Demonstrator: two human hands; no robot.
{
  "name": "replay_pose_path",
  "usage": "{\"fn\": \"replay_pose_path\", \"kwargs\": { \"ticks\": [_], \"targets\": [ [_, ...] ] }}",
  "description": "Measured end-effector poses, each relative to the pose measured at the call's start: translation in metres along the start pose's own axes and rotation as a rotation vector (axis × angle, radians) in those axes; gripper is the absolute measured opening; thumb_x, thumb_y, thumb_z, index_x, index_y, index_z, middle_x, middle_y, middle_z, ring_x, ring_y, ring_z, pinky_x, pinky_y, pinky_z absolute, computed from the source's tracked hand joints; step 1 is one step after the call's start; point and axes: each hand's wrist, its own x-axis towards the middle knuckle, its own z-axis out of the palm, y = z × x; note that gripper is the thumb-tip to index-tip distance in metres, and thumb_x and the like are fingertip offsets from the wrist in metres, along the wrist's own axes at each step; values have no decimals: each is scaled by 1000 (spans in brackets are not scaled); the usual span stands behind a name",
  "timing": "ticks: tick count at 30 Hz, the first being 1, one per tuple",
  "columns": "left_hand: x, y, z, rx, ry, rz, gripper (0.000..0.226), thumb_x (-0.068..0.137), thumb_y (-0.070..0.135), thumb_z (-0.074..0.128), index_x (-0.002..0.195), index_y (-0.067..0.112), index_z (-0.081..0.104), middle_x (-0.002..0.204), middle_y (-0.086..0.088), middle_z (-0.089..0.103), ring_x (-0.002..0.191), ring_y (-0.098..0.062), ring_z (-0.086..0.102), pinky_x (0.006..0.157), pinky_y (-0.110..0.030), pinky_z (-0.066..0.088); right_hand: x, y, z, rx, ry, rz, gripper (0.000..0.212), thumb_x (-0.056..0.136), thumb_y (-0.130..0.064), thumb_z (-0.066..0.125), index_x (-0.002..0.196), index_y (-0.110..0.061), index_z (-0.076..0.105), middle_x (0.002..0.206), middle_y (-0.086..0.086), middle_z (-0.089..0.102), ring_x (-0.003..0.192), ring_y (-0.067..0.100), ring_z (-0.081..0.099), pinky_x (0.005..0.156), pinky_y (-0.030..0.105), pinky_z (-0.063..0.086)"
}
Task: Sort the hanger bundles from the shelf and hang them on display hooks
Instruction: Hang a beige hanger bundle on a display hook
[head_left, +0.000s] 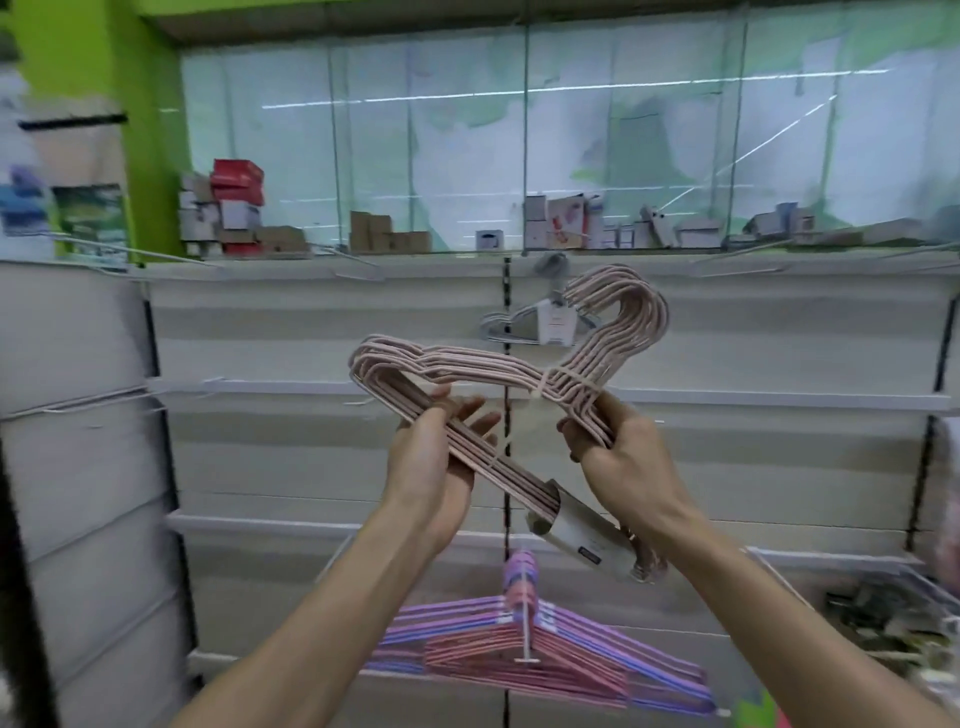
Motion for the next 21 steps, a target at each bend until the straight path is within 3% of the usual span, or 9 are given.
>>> {"fn": "replay_pose_path", "kwargs": {
  "ticks": [4,6,9,11,16,18,21],
  "targets": [
    [17,52,-48,43,23,35,20,98,3,47,112,15,52,101,-16,66,90,-31,64,101,-48,46,19,-23,64,12,-40,-35,24,95,-9,57,99,-32,63,70,-25,65,61,-3,55,55,11,44],
    [26,73,-66,80,26,53,18,97,3,49,113,10,53,106,-17,62,91,-30,64,96,-48,50,27,-31,88,7,-43,-33,22,96,-11,58,104,-31,63,71,-28,65,64,-5,57,57,9,44],
    [40,103,-85,148,53,92,39,95,2,52,133,-4,46,113,-18,59,90,-29,68,73,-45,59,41,-41,114,-21,-55,-17,22,96,-12,57,106,-30,63,76,-14,68,67,4,60,66,26,51],
    [54,119,-95,169,58,128,46,93,-1,52,138,-2,41,112,-17,60,95,-32,69,78,-53,57,53,-47,126,-80,-66,-15,19,95,-12,57,106,-27,64,81,-5,68,75,17,63,71,38,52],
    [92,147,-110,226,72,173,33,92,0,52,125,-2,50,86,-11,61,98,-38,67,72,-55,57,98,-51,143,-165,-107,-22,12,93,-11,58,100,-18,65,80,4,67,78,28,64,72,45,53],
    [109,154,-115,247,51,168,23,92,-1,52,114,5,53,84,-13,58,96,-40,65,67,-57,59,119,-48,150,-181,-117,-32,12,93,-11,59,98,-20,66,81,7,68,80,32,66,69,45,53],
    [141,161,-122,272,32,190,26,92,-3,51,116,8,53,90,-17,56,92,-41,65,65,-58,59,150,-38,163,-192,-132,-42,15,92,-12,59,99,-23,66,83,12,69,79,36,67,66,51,55]
  ]
}}
